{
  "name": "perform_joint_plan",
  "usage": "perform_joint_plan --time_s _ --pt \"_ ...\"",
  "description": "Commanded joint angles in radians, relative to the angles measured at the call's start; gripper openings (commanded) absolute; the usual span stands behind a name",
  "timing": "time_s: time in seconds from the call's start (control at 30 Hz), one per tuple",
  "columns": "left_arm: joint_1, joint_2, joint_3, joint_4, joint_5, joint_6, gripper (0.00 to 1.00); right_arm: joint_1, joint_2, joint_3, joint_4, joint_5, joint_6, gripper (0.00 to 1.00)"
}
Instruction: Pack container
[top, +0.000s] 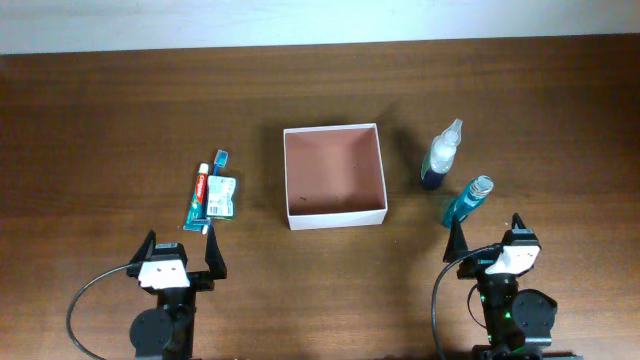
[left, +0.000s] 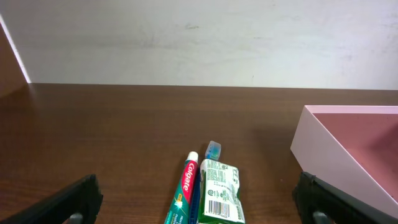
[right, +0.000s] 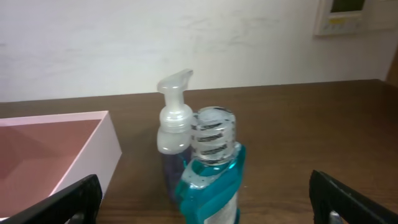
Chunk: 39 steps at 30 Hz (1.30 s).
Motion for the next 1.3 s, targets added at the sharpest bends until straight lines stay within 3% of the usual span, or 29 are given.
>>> perform_joint_plan --time_s 0.0,0.2,0.37,0.8,1.27 --pt "-0.004 -0.009 -0.008 0.000 0.014 0.016 0.99 0.006 -0.010 0.063 0.008 -0.039 0.003 0.98" --pt "-0.004 -0.008 -0.008 0.000 0.014 0.016 0.99 0.006 -0.001 0.214 -0.037 -0.017 0.004 0.98" --pt "-0.004 -0.009 -0.008 0.000 0.014 0.016 0.99 0.006 0.085 0.395 -0.191 0.008 0.005 0.98" --pt "-0.004 -0.008 -0.008 0.000 0.014 0.016 0.99 0.006 0.747 1.093 -0.816 0.023 0.011 0.98" --pt "-0.004 -0.008 -0.008 0.000 0.014 0.016 0.99 0.005 1.088 1.152 -0.902 -0.031 0.012 0.99"
